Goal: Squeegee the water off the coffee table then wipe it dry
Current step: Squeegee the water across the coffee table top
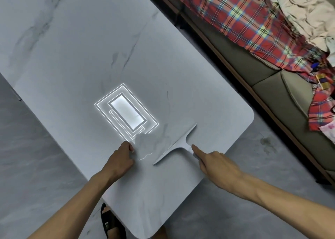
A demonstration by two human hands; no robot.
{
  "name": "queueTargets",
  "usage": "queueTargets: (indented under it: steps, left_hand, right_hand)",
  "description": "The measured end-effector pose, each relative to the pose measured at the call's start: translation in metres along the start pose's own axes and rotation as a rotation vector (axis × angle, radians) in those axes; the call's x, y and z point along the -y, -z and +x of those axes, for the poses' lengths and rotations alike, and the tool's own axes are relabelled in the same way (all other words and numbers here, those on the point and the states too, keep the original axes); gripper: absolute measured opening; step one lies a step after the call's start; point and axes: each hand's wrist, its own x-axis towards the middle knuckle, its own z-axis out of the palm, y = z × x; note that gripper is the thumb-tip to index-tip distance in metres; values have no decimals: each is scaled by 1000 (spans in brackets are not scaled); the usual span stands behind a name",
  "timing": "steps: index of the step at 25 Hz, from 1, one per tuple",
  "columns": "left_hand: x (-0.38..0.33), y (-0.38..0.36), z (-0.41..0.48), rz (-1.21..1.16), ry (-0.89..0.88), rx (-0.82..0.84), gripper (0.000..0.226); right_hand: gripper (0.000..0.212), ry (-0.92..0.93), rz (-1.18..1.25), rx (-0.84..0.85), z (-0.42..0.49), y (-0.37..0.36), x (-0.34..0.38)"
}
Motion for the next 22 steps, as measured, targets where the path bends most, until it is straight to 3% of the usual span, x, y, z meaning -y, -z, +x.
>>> queueTargets:
  steps: [5, 7, 9, 12, 14, 17, 20, 22]
  left_hand:
    - [-28, -22, 11, 52, -110, -44, 28]
    - [-35, -31, 16, 74, -124, -39, 25]
    - [-39, -38, 20, 93, -106, -14, 23]
    - [-38, -45, 27, 159, -74, 40, 23]
    - [-39, -47, 31, 183, -49, 67, 25]
    - [-46, -48, 34, 230, -30, 88, 22]
    - [-49, -50, 37, 276, -18, 110, 20]
    - [-48, -51, 40, 317, -11, 123, 21]
  right_hand:
    - [47, -116, 184, -246, 41, 49, -37]
    - [45, -166, 286, -268, 61, 53, -41]
    - [48, -198, 325, -253, 65, 41, -38]
    - [61, -229, 195, -226, 39, 5, -35]
    - [66, -239, 145, -125, 12, -12, -36]
    - [63, -220, 248, -33, -20, -10, -43]
    - [49, -246, 337, -269, -3, 20, -71]
    - [44, -384, 350, -365, 27, 48, -101]
